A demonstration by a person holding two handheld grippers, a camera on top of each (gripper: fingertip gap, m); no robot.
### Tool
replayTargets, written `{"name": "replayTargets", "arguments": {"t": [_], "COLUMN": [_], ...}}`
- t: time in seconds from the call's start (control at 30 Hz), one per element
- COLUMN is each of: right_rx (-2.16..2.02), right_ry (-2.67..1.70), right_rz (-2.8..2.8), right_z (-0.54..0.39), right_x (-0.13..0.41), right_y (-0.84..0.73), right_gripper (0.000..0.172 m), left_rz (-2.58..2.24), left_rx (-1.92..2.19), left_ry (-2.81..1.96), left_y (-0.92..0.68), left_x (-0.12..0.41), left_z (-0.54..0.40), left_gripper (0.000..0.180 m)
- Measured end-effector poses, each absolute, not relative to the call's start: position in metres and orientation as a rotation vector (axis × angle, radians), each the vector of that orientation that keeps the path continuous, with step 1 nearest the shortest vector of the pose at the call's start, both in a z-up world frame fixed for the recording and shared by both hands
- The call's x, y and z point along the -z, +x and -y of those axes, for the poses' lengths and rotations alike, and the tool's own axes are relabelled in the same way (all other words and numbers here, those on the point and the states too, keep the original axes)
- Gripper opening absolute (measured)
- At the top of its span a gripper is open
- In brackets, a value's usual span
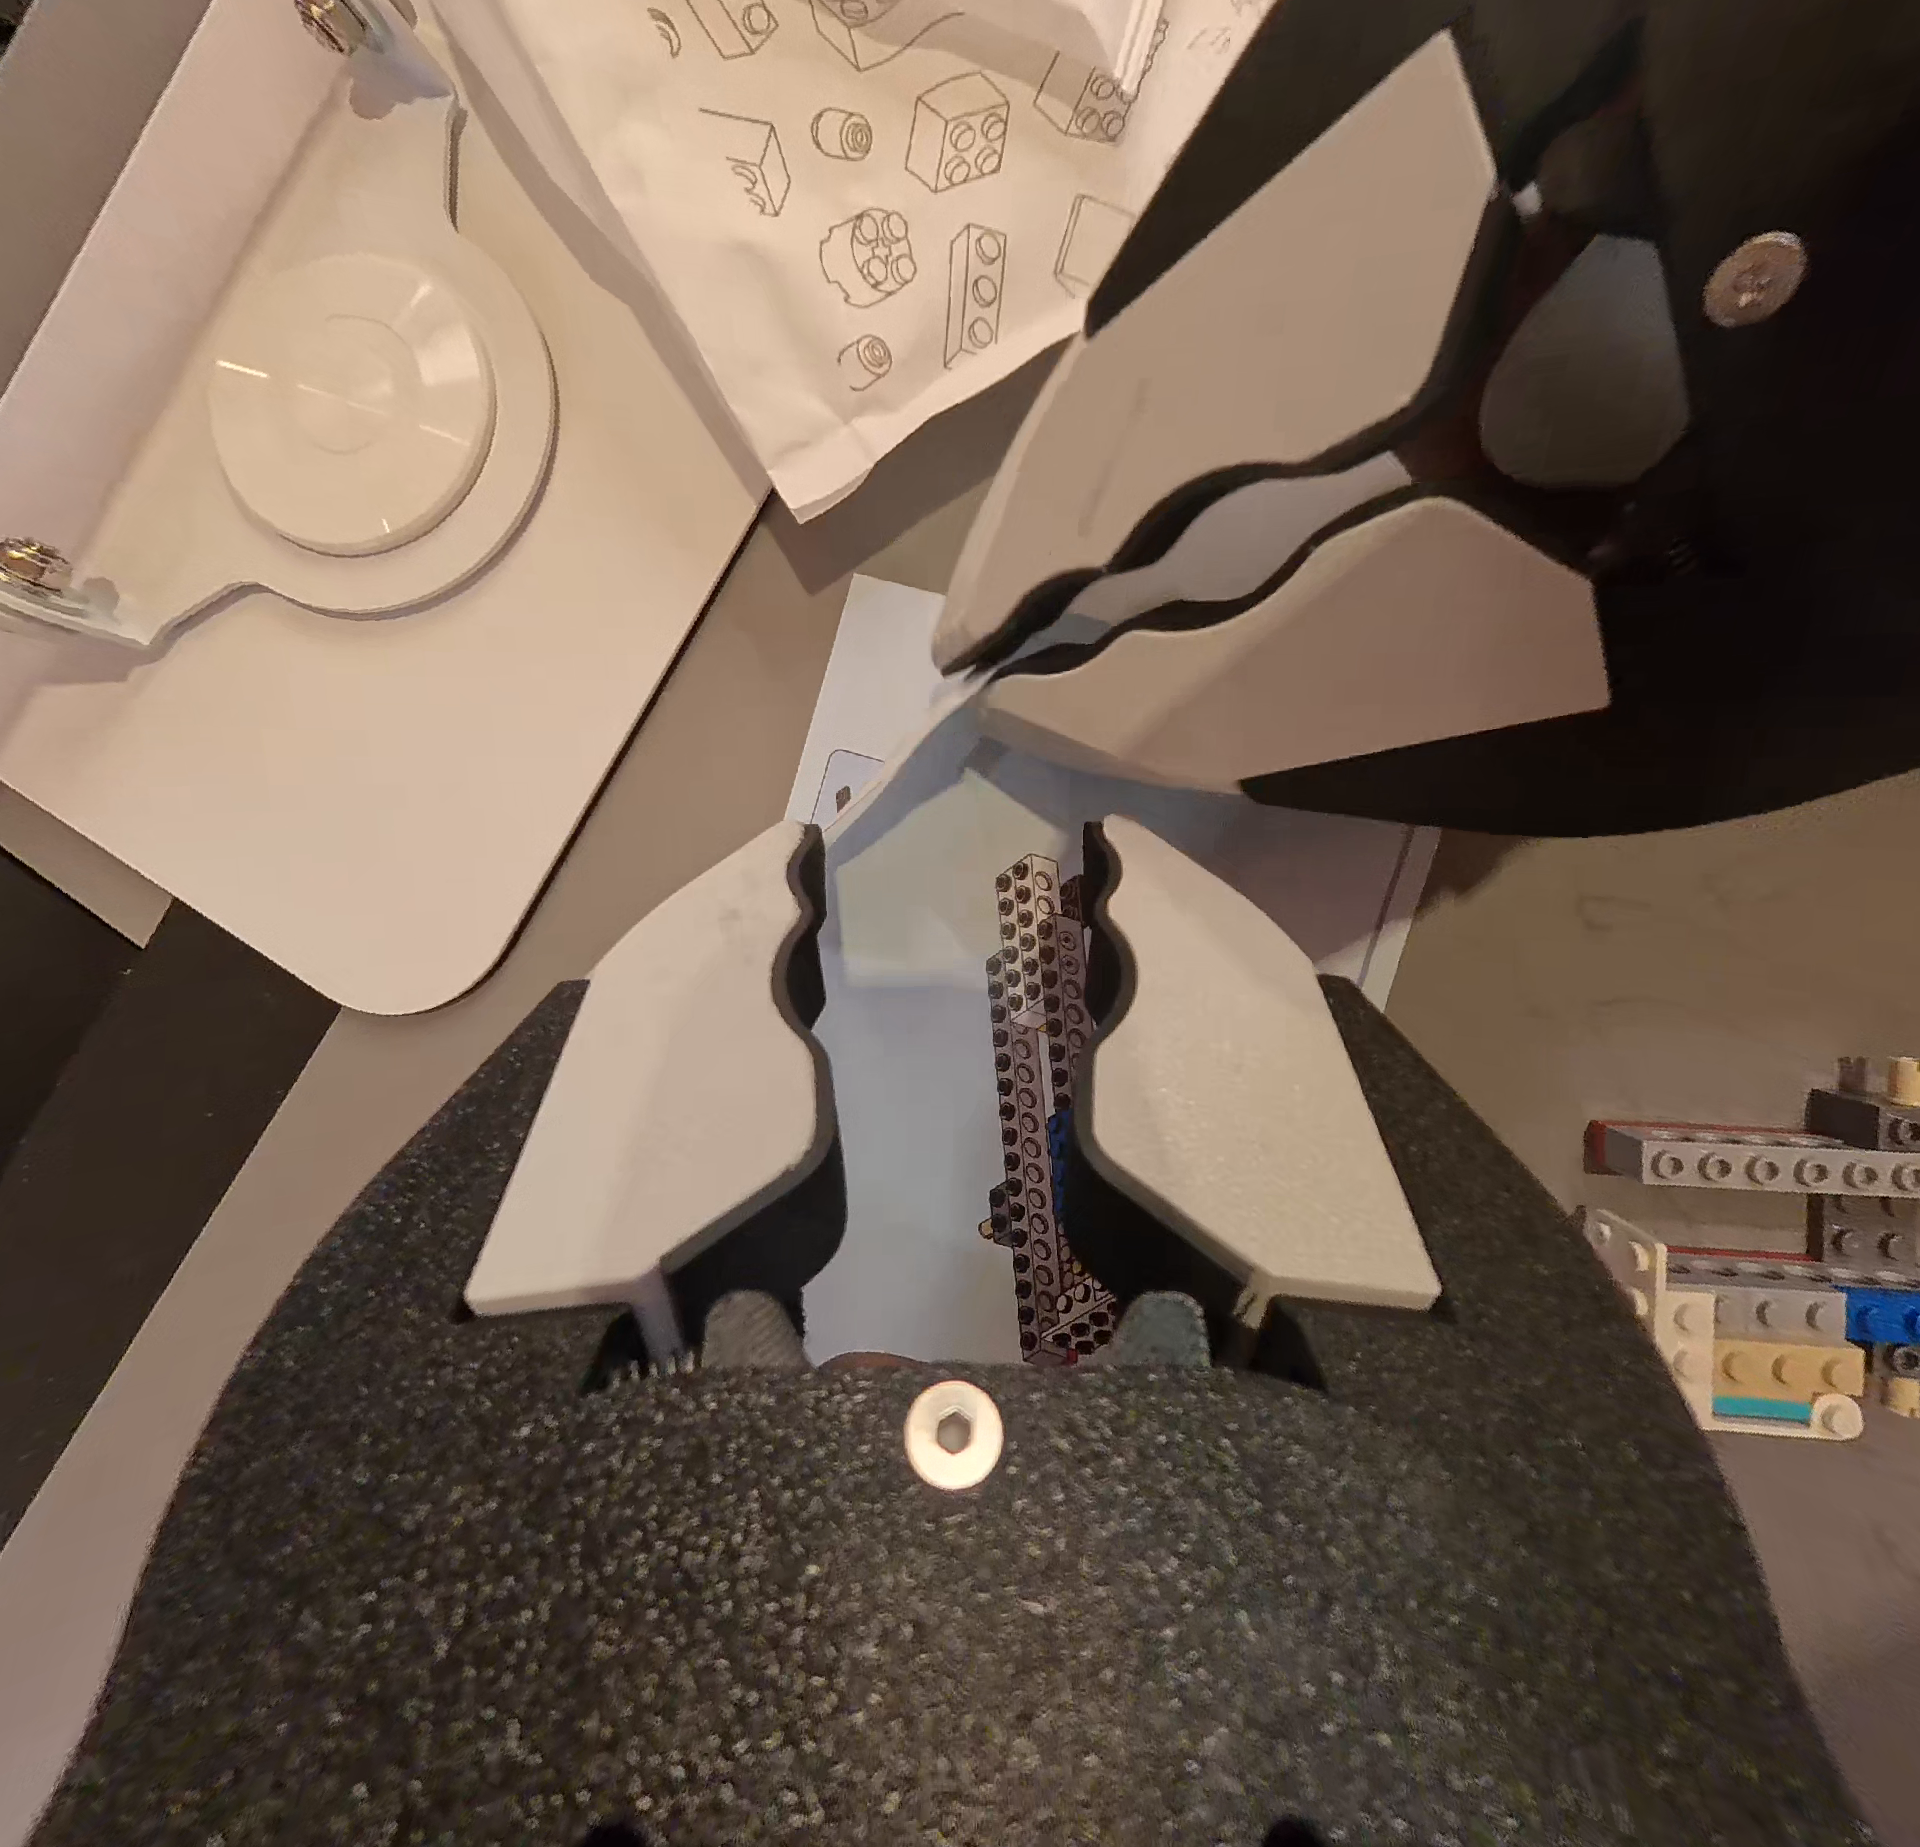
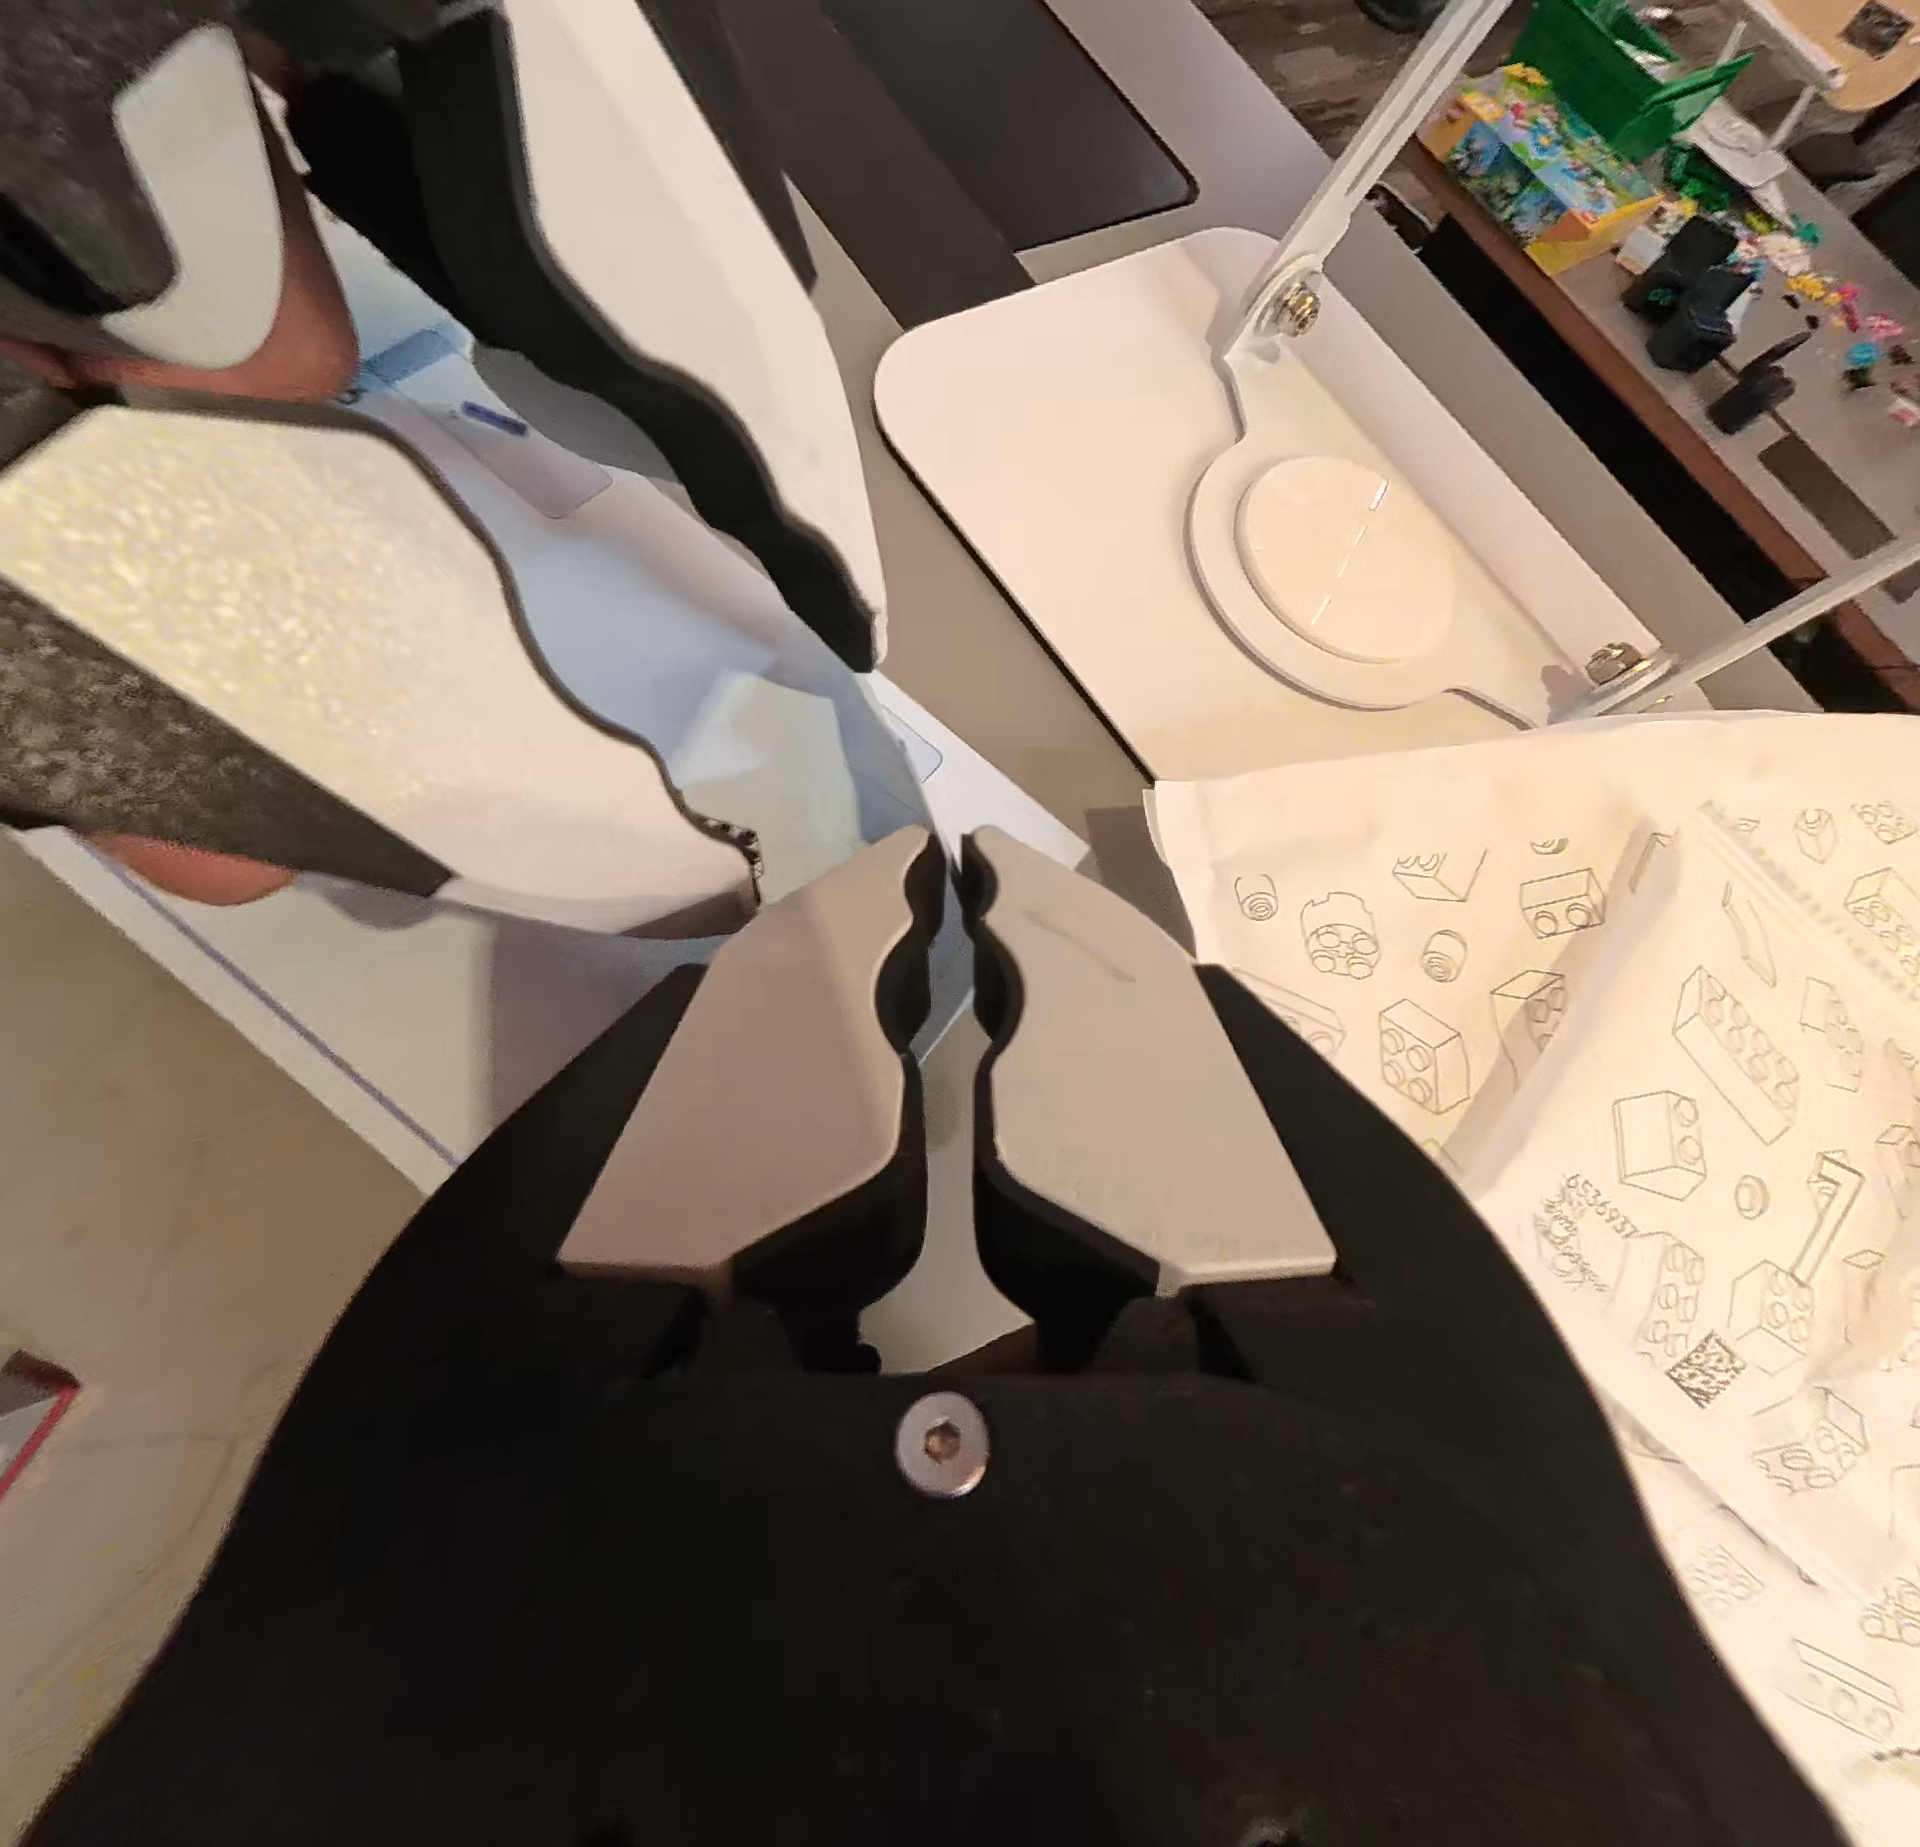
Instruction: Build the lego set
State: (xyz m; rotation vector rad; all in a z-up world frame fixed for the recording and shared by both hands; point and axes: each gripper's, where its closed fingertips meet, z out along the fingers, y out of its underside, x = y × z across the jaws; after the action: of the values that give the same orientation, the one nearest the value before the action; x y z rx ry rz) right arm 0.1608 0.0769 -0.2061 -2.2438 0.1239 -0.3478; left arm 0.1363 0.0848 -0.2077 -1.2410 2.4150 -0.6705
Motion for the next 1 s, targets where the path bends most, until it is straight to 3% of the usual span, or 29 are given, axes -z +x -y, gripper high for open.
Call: {"name": "replayTargets", "arguments": {"t": [0.33, 0.7, 1.0], "right_rx": [-0.081, -0.404, -0.503], "right_ry": [-2.102, -2.121, -2.124], "right_rz": [-0.485, -0.594, -0.573], "right_z": [-0.077, -0.074, -0.061], "right_x": [0.191, 0.190, 0.184], "right_y": [0.159, 0.134, 0.129], "right_gripper": [0.000, 0.004, 0.014], "left_rz": [-2.170, -2.103, -2.094], "left_rx": [0.729, 0.808, 0.830], "left_ry": [-1.293, -1.391, -1.413], "left_y": [0.141, 0.105, 0.106], "left_x": [0.176, 0.196, 0.183], "left_z": [-0.096, -0.069, -0.060], "left_gripper": [0.063, 0.062, 0.058]}}
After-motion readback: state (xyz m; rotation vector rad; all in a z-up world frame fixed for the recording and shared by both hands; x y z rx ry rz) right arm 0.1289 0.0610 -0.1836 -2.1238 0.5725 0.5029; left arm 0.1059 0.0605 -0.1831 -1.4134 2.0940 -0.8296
